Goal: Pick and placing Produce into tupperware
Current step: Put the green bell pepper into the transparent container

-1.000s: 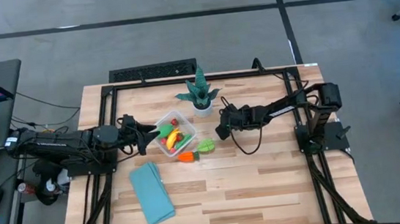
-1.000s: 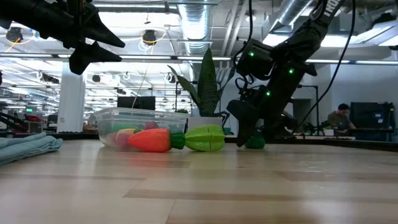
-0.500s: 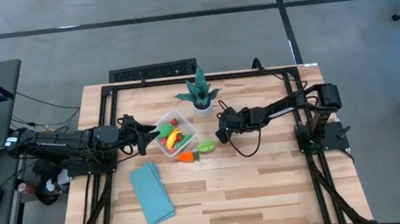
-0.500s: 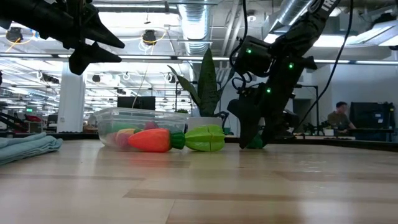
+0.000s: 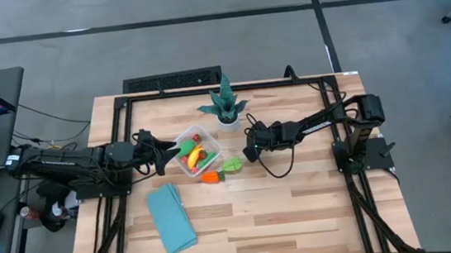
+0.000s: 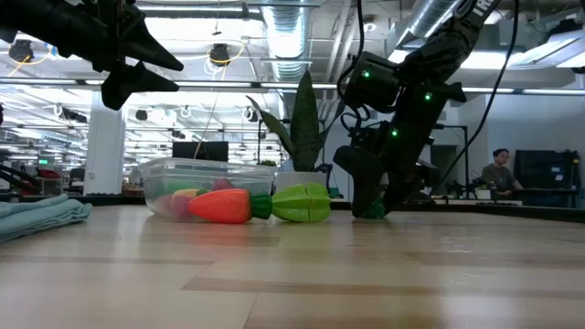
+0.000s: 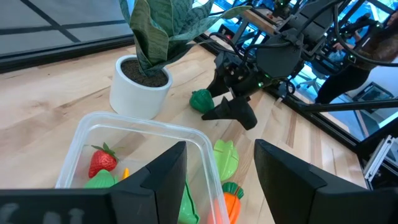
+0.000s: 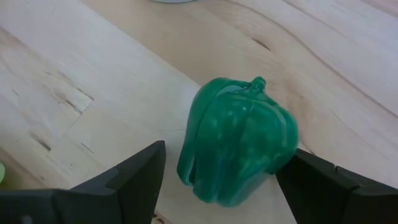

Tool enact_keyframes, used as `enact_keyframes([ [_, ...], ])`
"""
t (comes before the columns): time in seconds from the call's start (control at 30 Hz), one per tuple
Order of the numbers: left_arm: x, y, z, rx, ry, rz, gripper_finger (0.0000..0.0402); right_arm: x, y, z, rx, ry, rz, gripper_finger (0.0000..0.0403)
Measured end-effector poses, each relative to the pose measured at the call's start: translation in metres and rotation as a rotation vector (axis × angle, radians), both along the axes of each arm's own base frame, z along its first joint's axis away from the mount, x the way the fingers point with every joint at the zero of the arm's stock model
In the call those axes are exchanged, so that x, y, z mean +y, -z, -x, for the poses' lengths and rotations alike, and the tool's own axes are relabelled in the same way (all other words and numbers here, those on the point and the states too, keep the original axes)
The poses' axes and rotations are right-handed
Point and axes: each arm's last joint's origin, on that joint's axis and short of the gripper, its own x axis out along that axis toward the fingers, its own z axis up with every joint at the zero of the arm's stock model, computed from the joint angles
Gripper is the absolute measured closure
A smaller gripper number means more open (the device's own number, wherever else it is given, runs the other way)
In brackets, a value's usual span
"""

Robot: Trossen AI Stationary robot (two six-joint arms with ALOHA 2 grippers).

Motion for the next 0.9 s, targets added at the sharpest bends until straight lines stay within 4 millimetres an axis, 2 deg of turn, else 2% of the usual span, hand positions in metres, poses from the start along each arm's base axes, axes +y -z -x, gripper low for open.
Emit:
enact_keyframes([
  [0.43, 0.0001, 0.0007, 0.0002, 0.008, 0.0, 0.0, 0.0223, -0.0003, -0.0004, -0.0003, -0.001, 0.002, 0.007, 0.0164],
  [0.9, 0.0, 0.0011, 0.0003, 0.012, 0.0, -0.001, 0.0223, -0.0005, -0.0009, -0.0005, -0.002, 0.002, 0.01, 0.0225],
])
